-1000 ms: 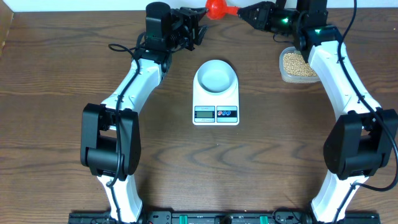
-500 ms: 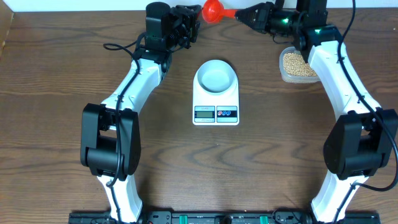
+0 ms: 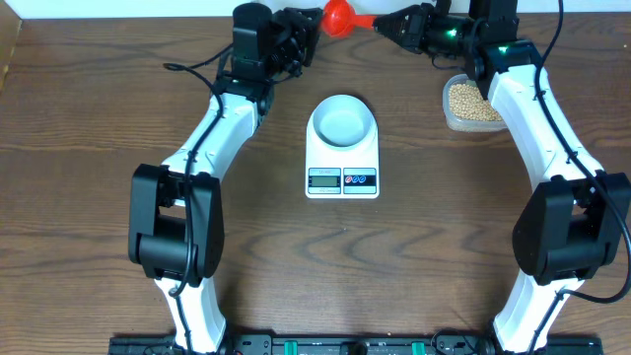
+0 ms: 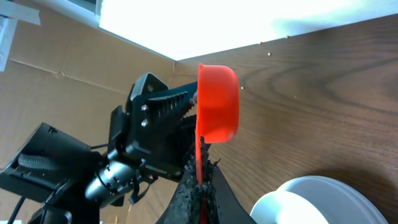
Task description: Scoop item into bowl and weigh 50g on scale
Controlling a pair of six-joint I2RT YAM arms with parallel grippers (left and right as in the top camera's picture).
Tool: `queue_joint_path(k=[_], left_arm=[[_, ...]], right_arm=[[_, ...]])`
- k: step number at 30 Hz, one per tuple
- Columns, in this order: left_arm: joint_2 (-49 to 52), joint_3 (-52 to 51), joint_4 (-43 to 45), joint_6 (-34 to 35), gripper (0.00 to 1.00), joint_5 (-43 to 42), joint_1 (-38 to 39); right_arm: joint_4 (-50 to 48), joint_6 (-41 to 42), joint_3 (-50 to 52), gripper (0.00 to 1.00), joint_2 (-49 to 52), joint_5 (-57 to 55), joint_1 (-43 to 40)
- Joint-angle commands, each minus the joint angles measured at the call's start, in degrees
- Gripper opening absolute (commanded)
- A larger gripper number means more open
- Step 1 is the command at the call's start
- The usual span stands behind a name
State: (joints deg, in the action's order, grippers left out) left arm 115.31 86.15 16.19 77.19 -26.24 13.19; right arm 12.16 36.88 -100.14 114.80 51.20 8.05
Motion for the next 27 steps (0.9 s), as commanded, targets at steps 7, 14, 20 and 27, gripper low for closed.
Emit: queue_joint_path(k=[7,14,20,27], left_arm=[[-0.4,0.7,0.2,-12.5,0.50,-4.7,0.4],[-0.3,0.7,0.2,-12.7,0.33,-4.3,0.4],[-0.3,0.7,0.2,-12.7,0.12,-4.2,0.4],[-0.3,0.7,0.2,-12.7,0.08,-4.2,0.4]], right_arm=[[-0.2,-0.2,-1.0,0.01,0.0,0.0,0.6],[-0.2,-2.4,-1.0,0.01,0.0,5.4,1.0],[0.5,-7.4,-1.0,0.01,0.0,6.4,2.0],[0.4,-7.8,-1.0,0.25,0.0,5.4,1.9]])
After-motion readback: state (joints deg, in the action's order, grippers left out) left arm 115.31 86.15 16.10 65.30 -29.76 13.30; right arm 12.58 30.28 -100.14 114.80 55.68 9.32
